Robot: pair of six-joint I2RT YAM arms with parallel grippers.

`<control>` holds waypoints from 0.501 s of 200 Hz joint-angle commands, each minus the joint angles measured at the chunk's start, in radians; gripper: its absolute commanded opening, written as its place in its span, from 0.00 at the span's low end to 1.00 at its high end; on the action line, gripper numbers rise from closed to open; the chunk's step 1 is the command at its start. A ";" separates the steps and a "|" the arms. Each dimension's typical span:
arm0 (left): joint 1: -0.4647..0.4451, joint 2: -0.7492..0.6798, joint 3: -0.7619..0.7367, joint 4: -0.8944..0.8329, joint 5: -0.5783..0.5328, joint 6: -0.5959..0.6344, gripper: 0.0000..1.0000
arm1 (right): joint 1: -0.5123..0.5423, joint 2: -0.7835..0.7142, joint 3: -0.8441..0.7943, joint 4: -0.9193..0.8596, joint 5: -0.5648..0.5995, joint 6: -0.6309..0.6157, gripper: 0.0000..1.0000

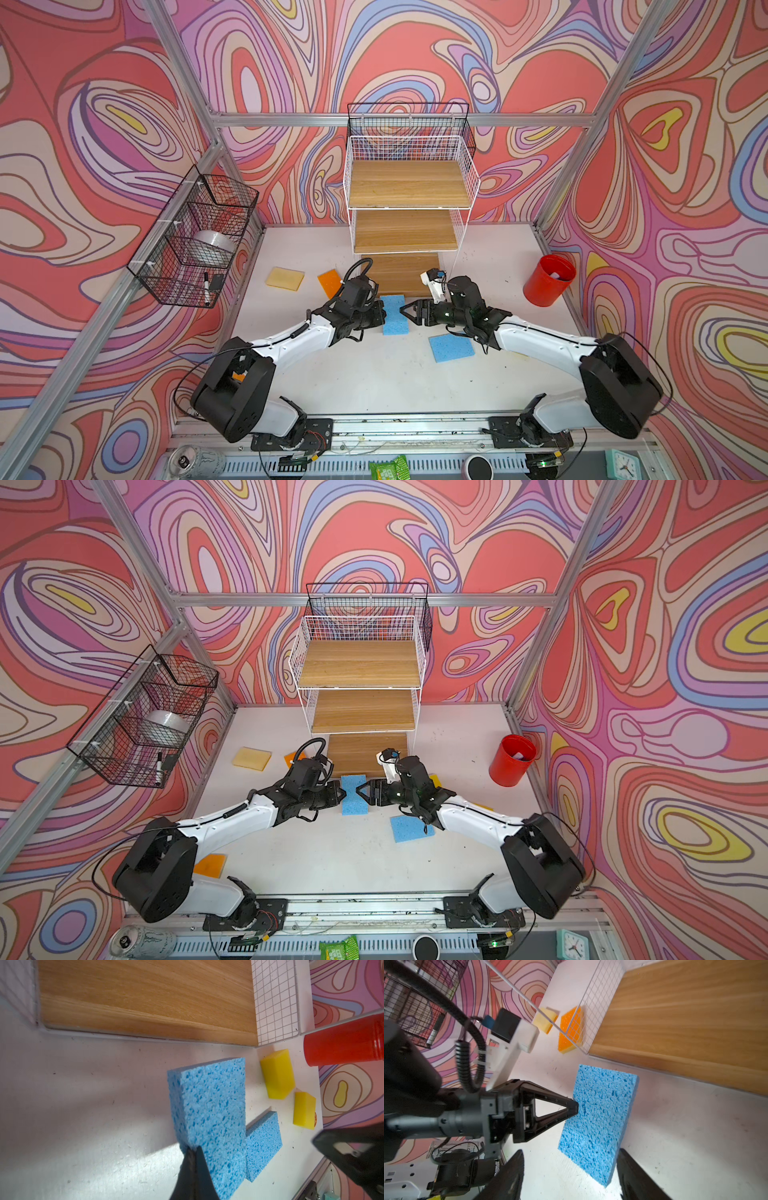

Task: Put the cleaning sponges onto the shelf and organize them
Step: 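Carry the blue sponge onto the bottom shelf with the left gripper while the right withdraws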

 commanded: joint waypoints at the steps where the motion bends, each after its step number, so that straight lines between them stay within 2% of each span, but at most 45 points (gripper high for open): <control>1: -0.025 0.030 0.014 0.092 -0.049 -0.040 0.00 | -0.034 -0.127 -0.045 -0.104 0.110 -0.031 0.73; 48: -0.086 0.146 0.065 0.191 -0.074 -0.064 0.00 | -0.202 -0.342 -0.064 -0.257 0.087 -0.060 0.71; 100: -0.096 0.199 0.088 0.253 -0.116 -0.046 0.00 | -0.247 -0.412 -0.076 -0.300 0.078 -0.078 0.70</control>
